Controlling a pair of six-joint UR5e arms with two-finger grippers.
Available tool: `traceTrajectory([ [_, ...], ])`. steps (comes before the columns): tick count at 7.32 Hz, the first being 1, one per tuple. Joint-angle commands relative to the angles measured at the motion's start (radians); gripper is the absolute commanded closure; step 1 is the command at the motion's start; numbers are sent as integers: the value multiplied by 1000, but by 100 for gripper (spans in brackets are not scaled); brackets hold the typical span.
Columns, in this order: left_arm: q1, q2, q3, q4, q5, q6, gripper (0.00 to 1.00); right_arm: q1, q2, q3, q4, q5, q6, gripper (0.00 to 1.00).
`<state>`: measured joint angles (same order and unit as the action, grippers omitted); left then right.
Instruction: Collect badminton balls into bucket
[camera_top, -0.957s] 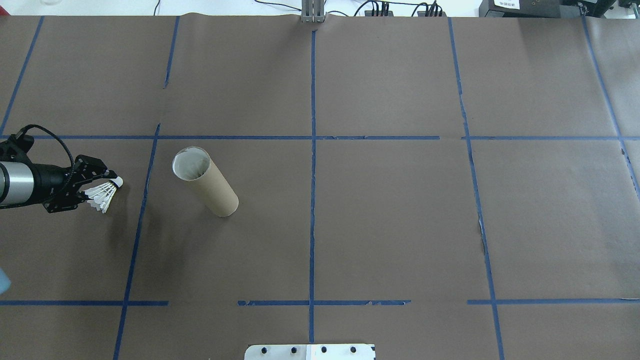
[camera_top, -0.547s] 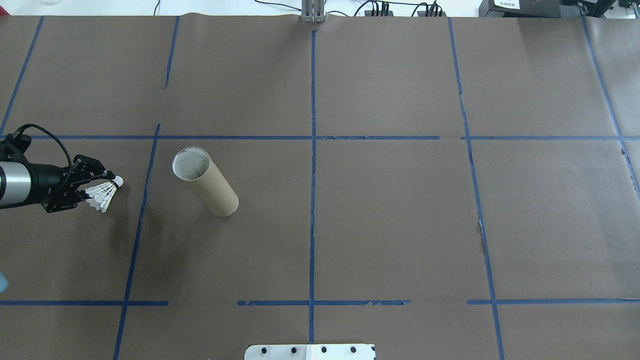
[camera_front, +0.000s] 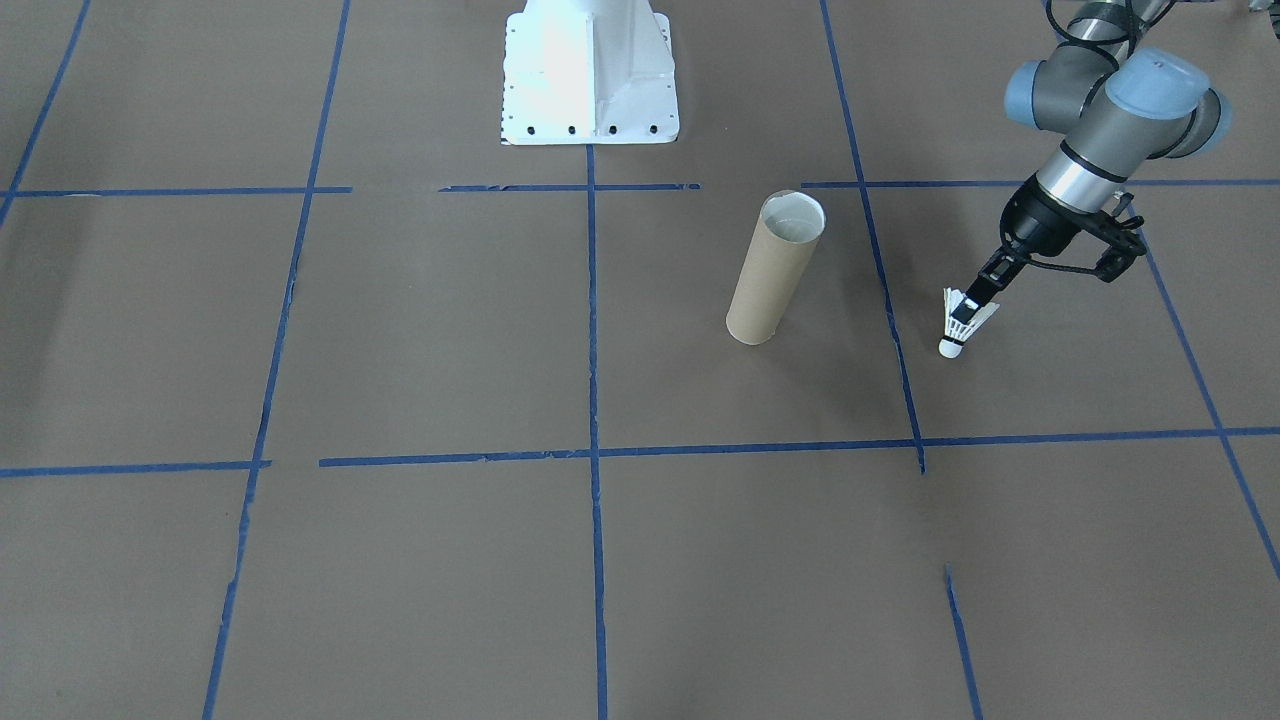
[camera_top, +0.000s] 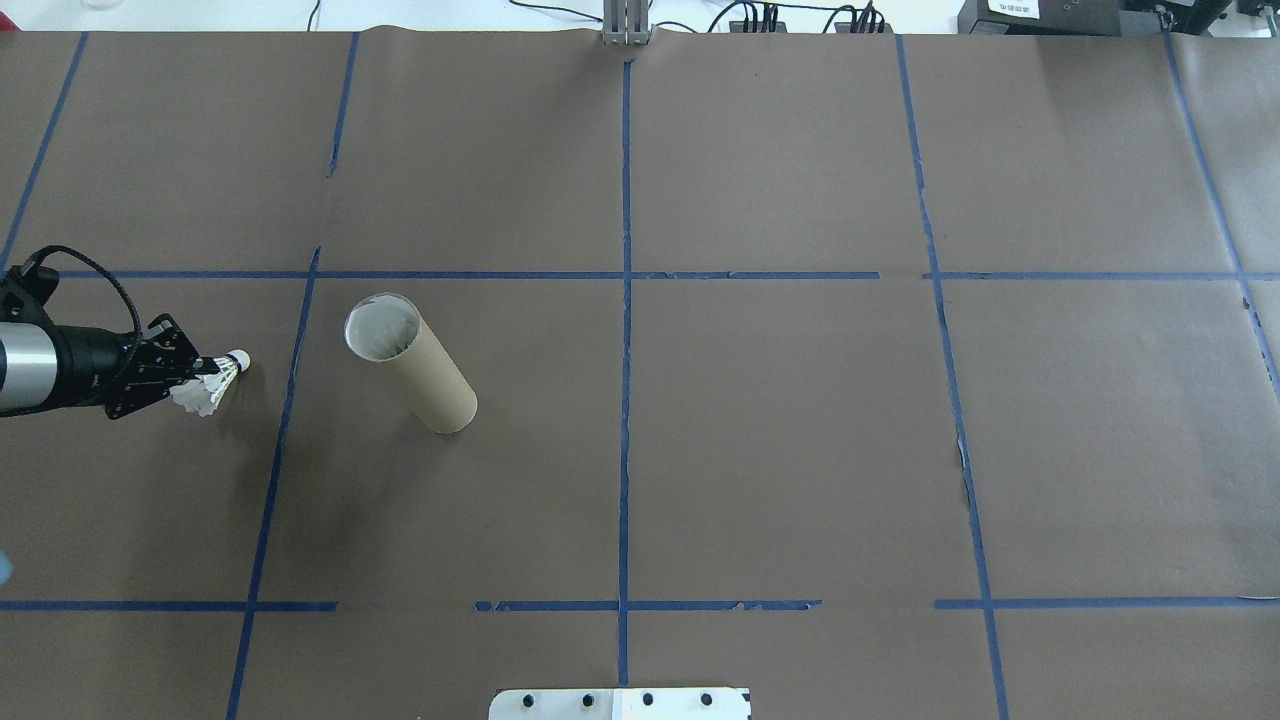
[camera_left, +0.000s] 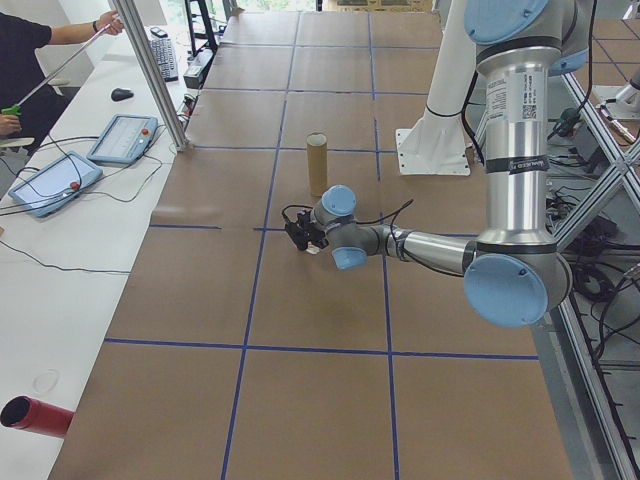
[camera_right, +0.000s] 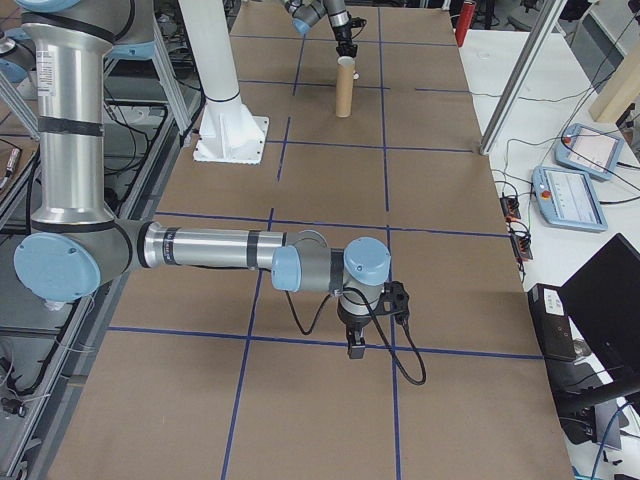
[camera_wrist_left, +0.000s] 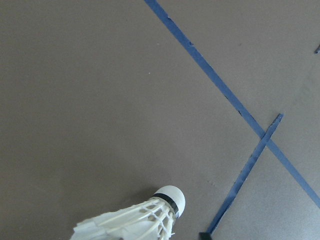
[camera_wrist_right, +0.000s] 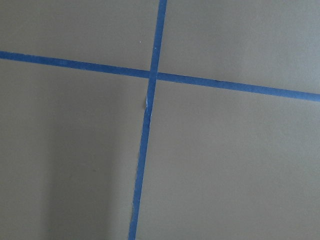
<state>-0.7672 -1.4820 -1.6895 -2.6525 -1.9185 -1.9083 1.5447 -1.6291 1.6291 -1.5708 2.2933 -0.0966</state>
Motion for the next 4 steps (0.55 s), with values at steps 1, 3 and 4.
traceTrajectory([
  [1, -1, 23, -27, 0, -2, 0, 100, 0, 0, 0, 0, 0, 0, 0],
  [3, -9, 29, -77, 0, -40, 8, 100, 0, 0, 0, 0, 0, 0, 0],
  [4, -30, 22, -108, 0, -141, 12, 100, 0, 0, 1, 0, 0, 0, 0],
])
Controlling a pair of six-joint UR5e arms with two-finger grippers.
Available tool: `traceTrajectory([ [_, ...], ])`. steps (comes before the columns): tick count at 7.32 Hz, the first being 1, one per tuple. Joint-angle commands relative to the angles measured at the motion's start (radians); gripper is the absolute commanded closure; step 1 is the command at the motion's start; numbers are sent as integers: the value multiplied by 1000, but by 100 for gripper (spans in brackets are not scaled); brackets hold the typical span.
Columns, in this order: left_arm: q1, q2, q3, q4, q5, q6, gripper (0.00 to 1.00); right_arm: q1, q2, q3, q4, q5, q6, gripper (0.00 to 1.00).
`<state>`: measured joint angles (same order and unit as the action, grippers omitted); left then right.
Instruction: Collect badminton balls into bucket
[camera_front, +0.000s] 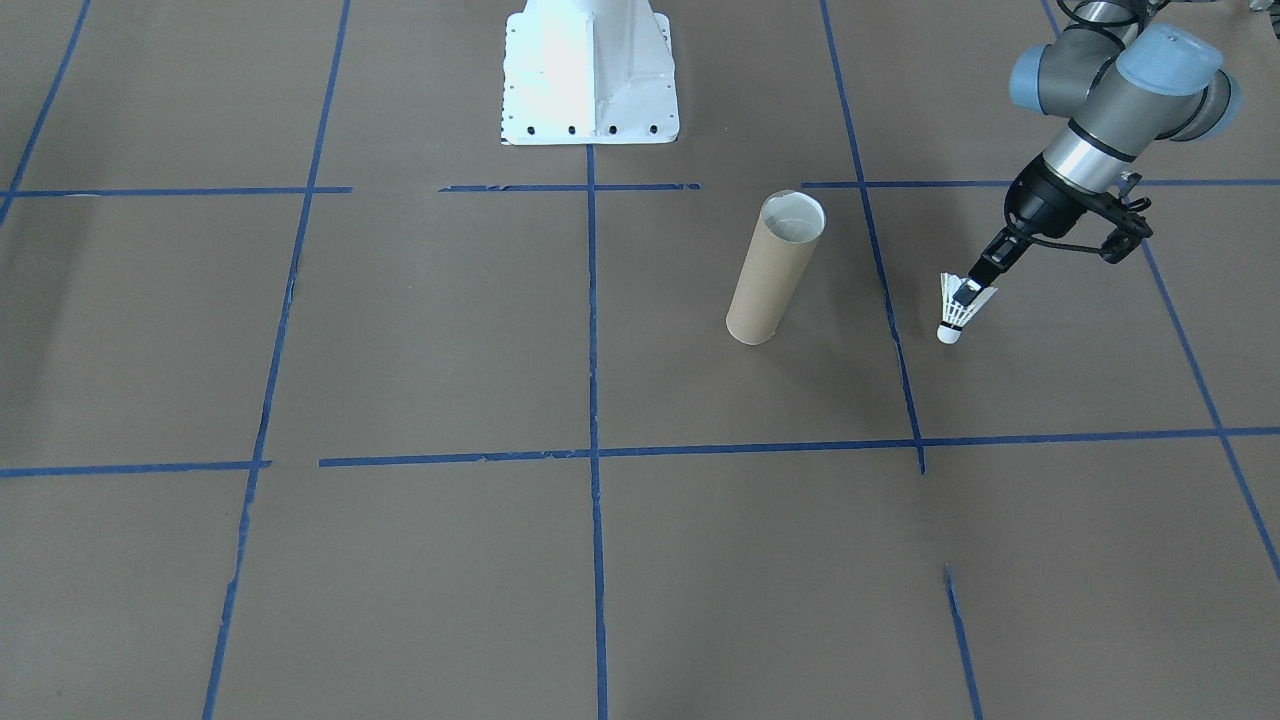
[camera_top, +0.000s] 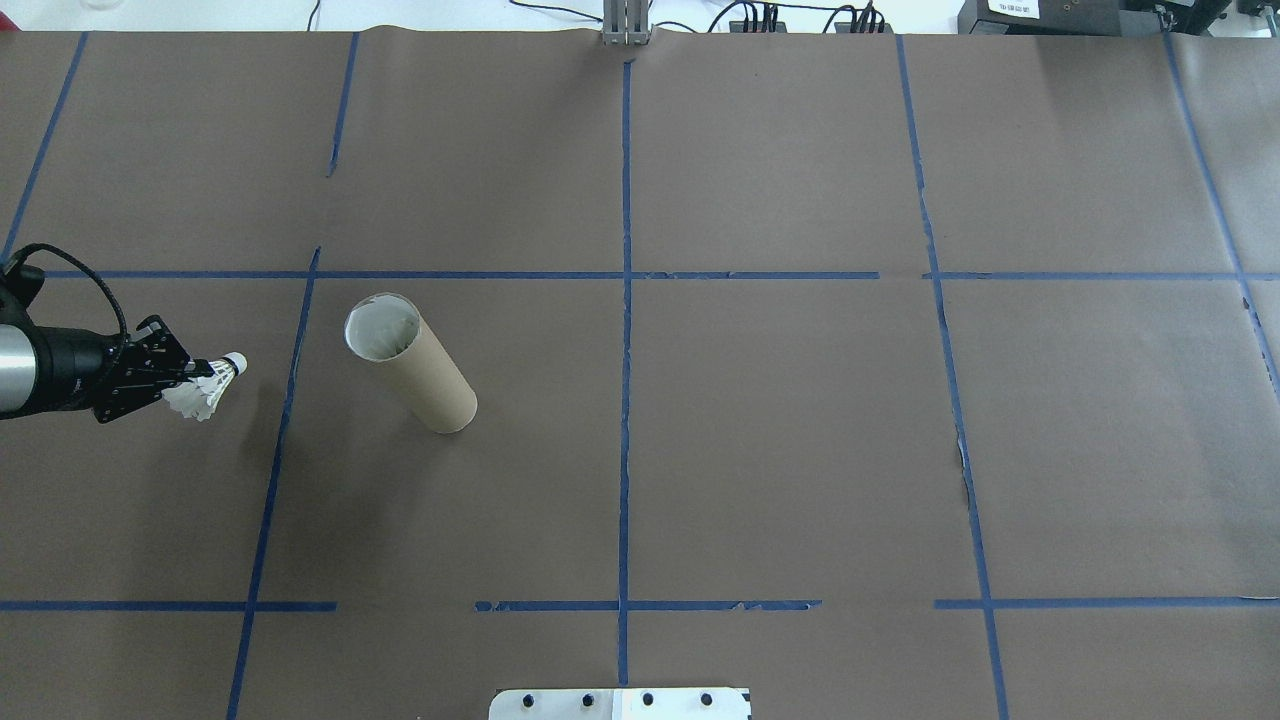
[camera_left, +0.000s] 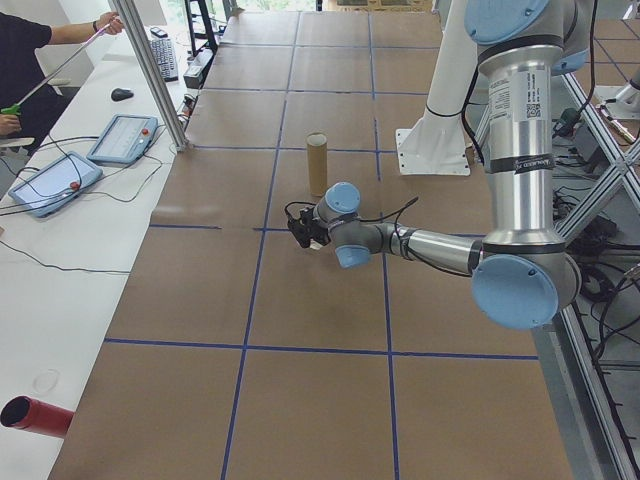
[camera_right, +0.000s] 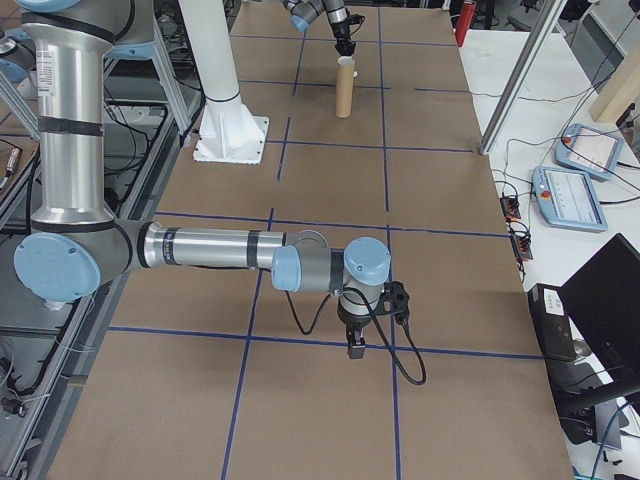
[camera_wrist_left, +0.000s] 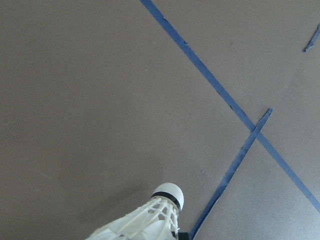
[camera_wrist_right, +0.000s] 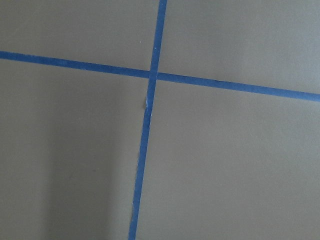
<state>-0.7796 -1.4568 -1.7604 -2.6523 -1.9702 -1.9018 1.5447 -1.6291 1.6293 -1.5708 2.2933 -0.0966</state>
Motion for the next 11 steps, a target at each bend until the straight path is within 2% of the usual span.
traceTrajectory([
  [1, -88, -7, -51, 0, -125, 35, 100, 0, 0, 1, 0, 0, 0, 0],
  [3, -95, -11, -62, 3, -128, 264, 100, 0, 0, 0, 0, 0, 0, 0],
  [5, -113, -7, -118, 37, -134, 465, 100, 0, 0, 1, 0, 0, 0, 0],
  [6, -159, -13, -198, 199, -160, 621, 100, 0, 0, 0, 0, 0, 0, 0],
  [7, -217, -20, -258, 344, -159, 805, 100, 0, -2, 1, 0, 0, 0, 0],
  [8, -304, -43, -281, 406, -159, 926, 100, 0, 0, 1, 0, 0, 0, 0],
  [9, -328, -106, -296, 481, -160, 955, 100, 0, 0, 1, 0, 0, -2, 0],
  [10, -331, -138, -345, 605, -159, 1036, 100, 0, 0, 1, 0, 0, 0, 0],
  [11, -336, -210, -405, 779, -150, 1147, 100, 0, 0, 1, 0, 0, -2, 0],
])
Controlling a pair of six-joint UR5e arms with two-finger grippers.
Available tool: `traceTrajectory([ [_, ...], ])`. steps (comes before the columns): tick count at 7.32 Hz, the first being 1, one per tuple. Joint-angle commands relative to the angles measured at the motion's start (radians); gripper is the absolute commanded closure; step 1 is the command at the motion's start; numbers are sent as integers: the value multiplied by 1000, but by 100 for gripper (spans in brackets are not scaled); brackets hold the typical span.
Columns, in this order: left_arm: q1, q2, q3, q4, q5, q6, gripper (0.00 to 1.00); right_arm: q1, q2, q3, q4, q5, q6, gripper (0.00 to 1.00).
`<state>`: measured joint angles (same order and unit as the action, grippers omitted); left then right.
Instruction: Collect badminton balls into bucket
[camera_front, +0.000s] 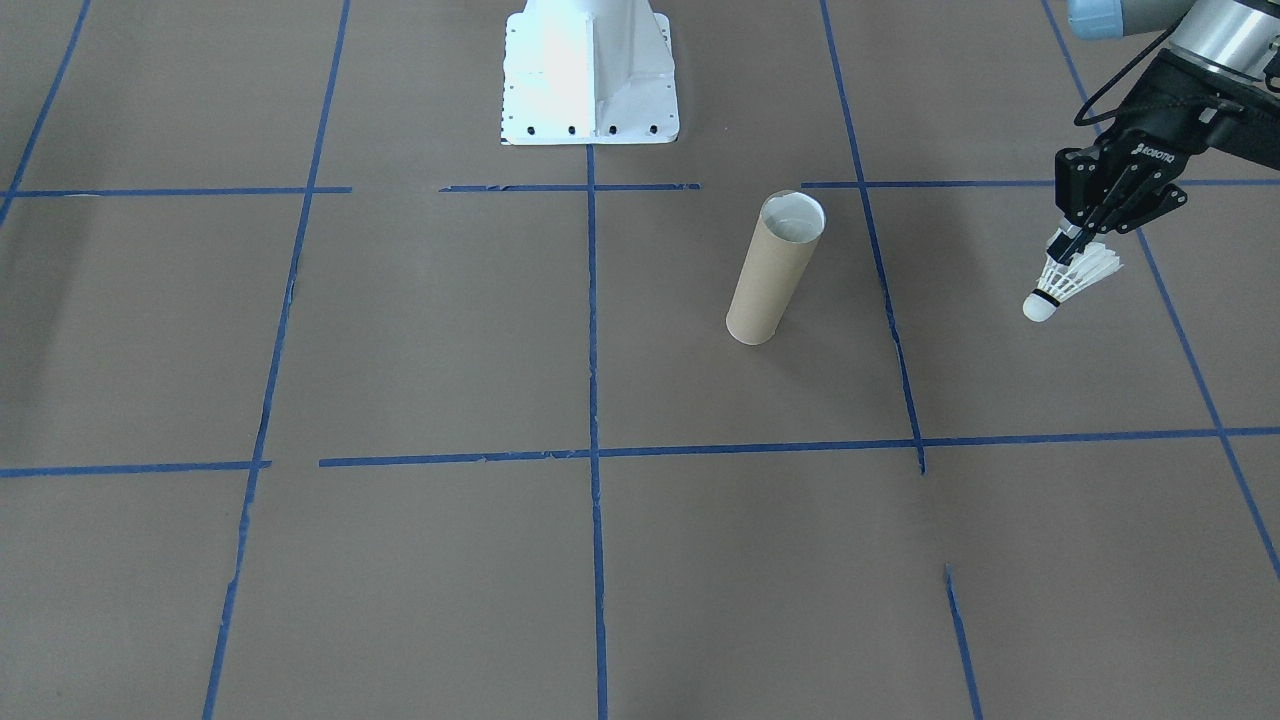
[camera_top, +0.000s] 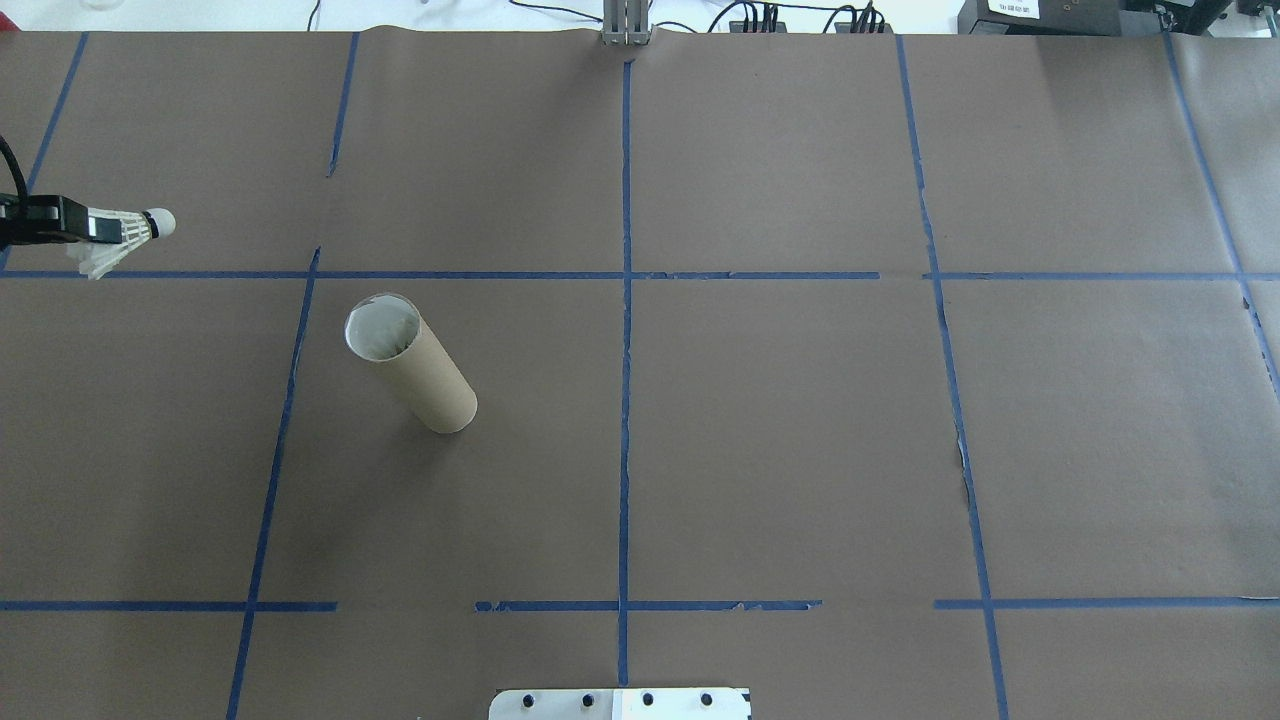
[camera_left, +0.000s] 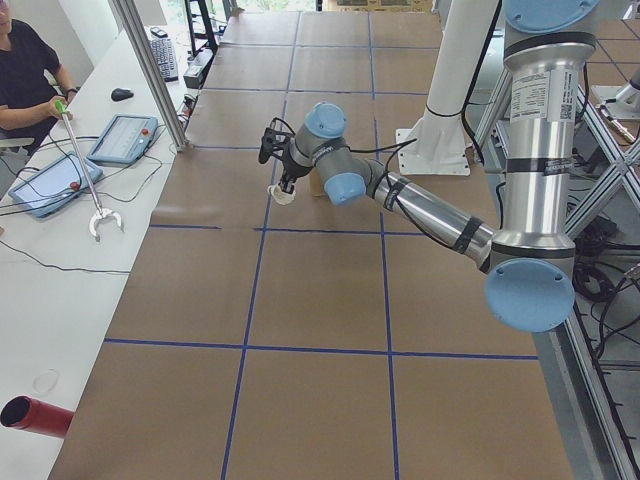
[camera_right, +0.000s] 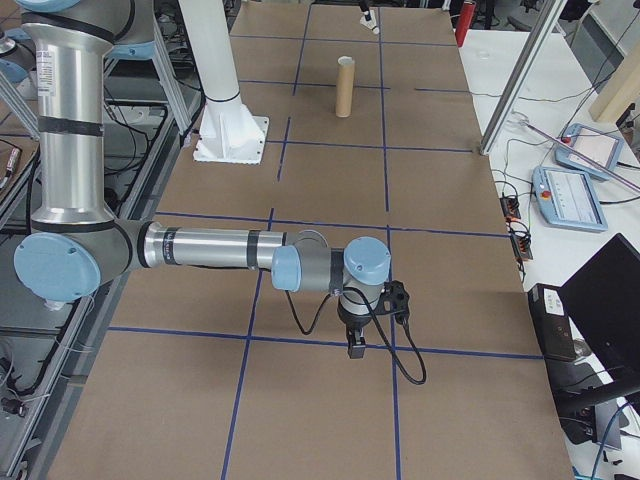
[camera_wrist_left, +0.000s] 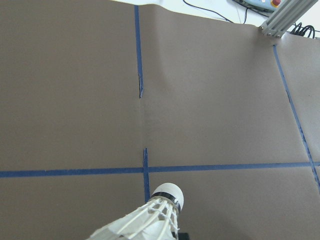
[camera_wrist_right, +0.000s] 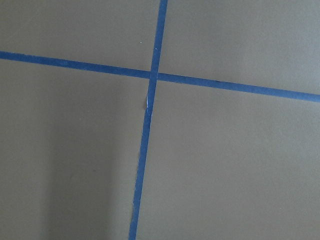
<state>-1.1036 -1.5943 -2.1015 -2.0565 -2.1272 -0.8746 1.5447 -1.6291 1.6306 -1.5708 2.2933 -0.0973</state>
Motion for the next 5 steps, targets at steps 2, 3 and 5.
traceTrajectory([
  [2, 11, -355, -110, 612, 135, 198, 100, 0, 0, 0, 0, 0, 1, 0],
  [3, 81, -539, -109, 899, 244, 204, 100, 0, 0, 0, 0, 0, 1, 0],
  [5, 180, -673, -103, 1076, 357, 226, 100, 0, 0, -1, 0, 0, 1, 0],
])
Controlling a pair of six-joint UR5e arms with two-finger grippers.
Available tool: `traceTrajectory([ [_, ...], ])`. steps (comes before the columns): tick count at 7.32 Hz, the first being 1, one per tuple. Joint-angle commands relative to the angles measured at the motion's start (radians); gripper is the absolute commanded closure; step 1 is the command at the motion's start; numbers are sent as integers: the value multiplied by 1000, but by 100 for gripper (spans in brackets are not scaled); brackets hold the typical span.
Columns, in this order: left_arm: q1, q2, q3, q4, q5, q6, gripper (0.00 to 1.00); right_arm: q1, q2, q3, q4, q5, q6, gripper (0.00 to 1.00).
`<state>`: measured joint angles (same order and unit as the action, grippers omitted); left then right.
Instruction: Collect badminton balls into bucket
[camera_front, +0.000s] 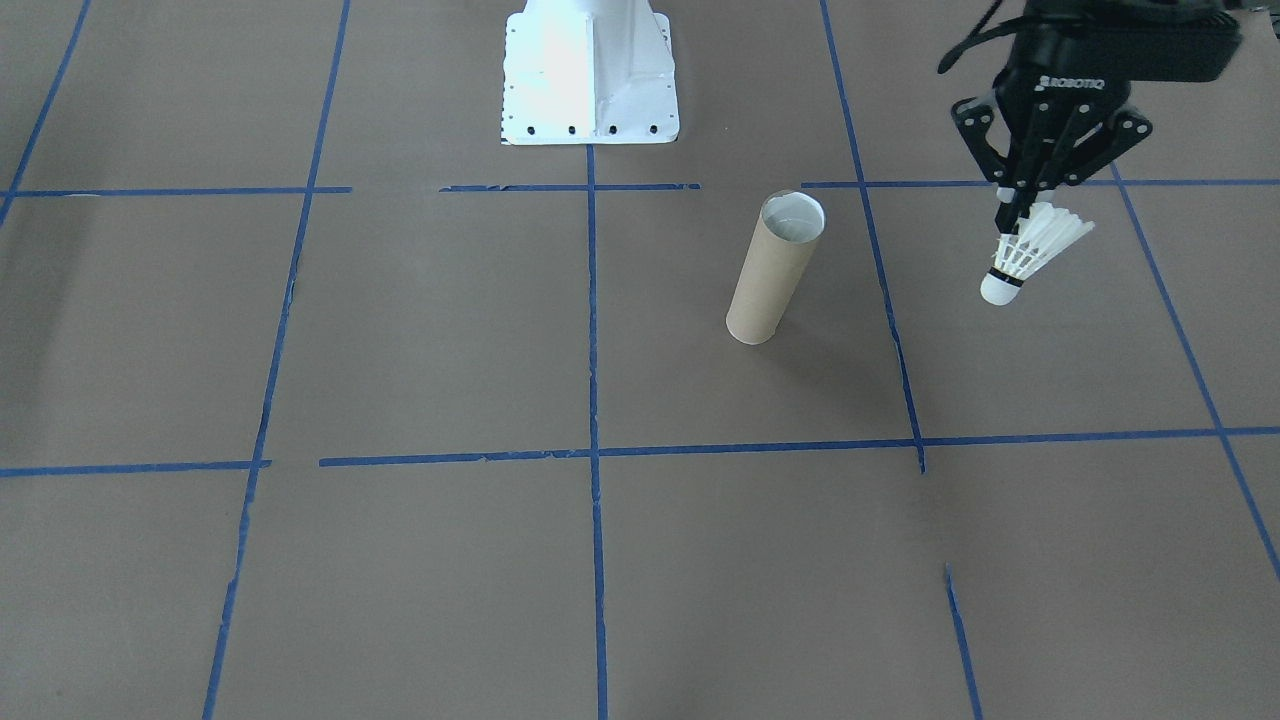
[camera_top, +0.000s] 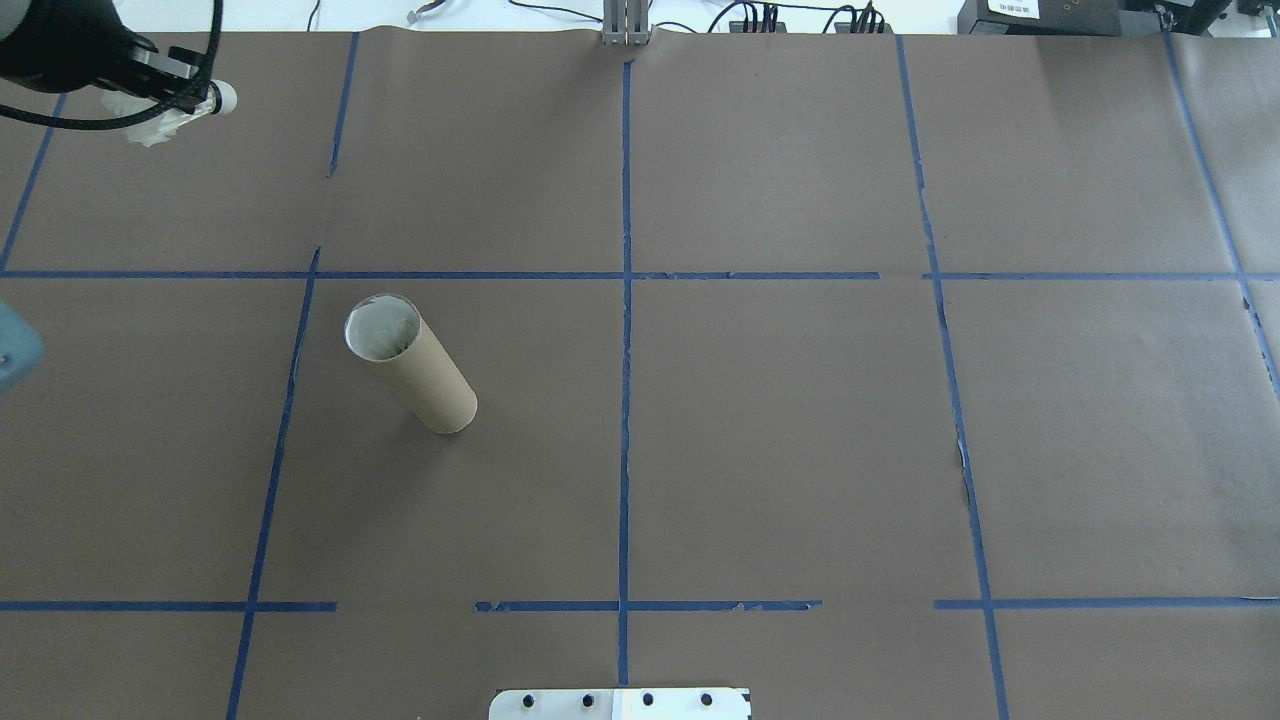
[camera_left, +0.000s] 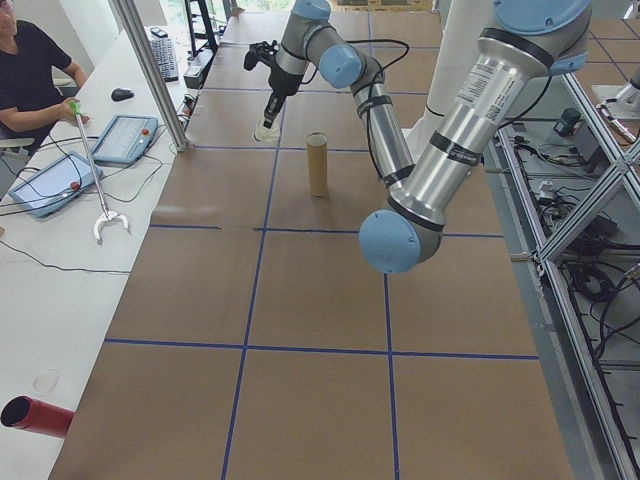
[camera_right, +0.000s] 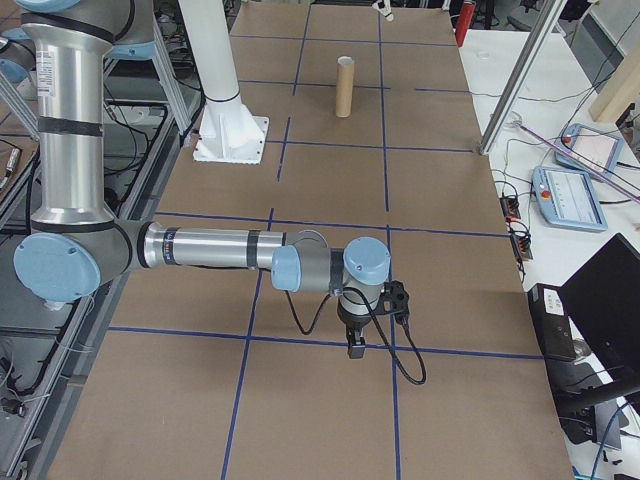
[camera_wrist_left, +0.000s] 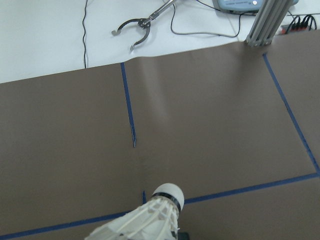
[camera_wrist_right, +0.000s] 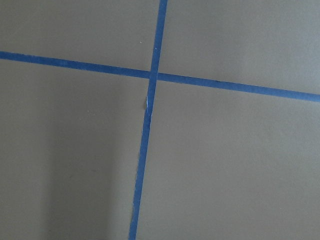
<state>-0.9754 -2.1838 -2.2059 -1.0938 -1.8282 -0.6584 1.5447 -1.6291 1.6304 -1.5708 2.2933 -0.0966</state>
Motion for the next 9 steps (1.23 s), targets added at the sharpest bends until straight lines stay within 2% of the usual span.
traceTrajectory([
  [1, 76, -94, 8, 117, 56, 10, 100, 0, 0, 0, 0, 0, 0, 0],
  [2, 143, -138, 23, 176, 59, 5, 100, 0, 0, 0, 0, 0, 0, 0],
  [3, 183, -254, 72, 299, 73, -3, 100, 0, 0, 0, 0, 0, 0, 0],
  [4, 257, -310, 98, 368, 158, -1, 100, 0, 0, 0, 0, 0, 0, 0],
  [5, 298, -332, 141, 377, 220, 11, 100, 0, 0, -1, 0, 0, 0, 0],
  [6, 329, -362, 190, 391, 254, 13, 100, 0, 0, 0, 0, 0, 0, 0],
  [7, 354, -369, 199, 417, 335, 32, 100, 0, 0, 0, 0, 0, 0, 0],
  [9, 368, -370, 196, 428, 351, 114, 100, 0, 0, 0, 0, 0, 0, 0],
])
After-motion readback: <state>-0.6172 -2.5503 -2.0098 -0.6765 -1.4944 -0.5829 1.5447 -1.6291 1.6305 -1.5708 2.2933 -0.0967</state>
